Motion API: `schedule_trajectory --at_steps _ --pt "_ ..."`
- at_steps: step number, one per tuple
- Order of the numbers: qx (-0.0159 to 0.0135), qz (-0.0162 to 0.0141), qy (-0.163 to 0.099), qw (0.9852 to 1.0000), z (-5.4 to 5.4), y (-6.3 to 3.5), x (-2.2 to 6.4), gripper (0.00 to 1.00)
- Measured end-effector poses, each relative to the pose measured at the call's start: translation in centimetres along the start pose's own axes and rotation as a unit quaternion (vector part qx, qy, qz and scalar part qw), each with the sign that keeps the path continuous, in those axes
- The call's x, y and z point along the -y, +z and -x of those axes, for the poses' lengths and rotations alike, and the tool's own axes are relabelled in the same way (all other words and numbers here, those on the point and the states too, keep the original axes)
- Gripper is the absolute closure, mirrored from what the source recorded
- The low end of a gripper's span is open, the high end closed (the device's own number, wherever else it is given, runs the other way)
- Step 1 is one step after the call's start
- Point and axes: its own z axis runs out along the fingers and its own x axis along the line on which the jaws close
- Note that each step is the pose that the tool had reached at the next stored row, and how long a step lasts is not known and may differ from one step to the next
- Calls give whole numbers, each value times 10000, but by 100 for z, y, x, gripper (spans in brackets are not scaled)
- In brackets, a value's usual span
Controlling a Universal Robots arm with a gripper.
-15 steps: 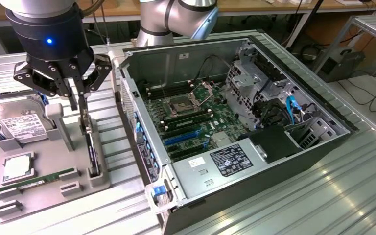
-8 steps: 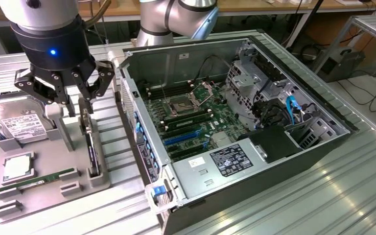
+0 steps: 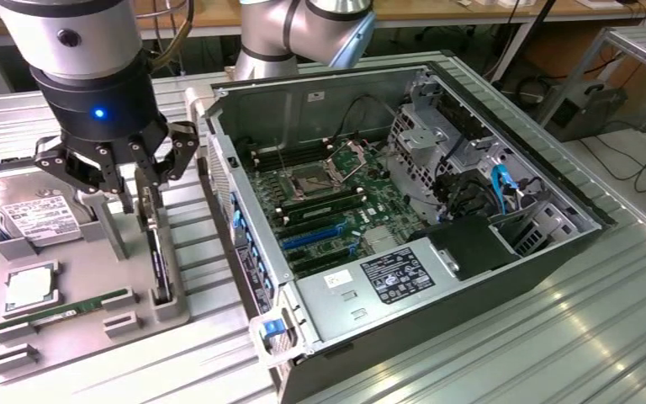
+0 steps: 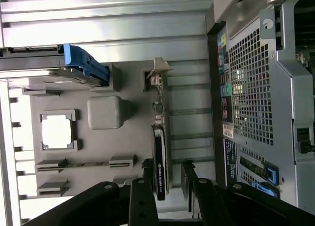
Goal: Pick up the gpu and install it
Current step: 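Pick up the gpu and move the gpu toward the slot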
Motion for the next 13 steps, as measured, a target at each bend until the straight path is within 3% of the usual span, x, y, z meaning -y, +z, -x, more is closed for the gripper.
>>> schedule_trajectory --at_steps 13 --pt "0 0 0 10000 -3 253 52 64"
